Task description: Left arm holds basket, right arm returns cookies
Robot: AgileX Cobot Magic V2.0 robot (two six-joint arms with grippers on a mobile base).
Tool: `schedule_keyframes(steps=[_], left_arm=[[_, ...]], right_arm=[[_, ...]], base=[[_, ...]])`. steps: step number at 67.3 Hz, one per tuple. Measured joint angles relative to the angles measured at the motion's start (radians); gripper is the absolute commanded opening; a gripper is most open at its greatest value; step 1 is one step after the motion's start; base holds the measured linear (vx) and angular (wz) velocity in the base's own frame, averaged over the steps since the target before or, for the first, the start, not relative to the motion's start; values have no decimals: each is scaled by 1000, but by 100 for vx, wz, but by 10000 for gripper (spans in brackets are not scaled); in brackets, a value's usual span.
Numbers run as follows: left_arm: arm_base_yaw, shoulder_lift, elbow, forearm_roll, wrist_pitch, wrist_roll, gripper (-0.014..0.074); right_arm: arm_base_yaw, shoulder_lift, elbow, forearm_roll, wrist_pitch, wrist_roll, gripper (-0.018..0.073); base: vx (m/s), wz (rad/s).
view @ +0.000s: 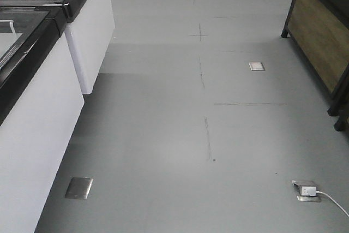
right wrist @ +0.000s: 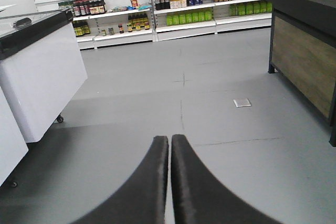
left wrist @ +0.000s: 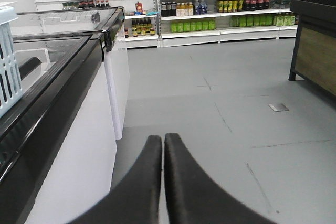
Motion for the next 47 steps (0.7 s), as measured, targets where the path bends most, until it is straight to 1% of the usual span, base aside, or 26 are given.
schedule_keyframes(steps=[47], left_arm=[[0, 0, 0, 0, 0, 0, -6]], right_arm=[[0, 0, 0, 0, 0, 0, -3]], base=[[0, 0]])
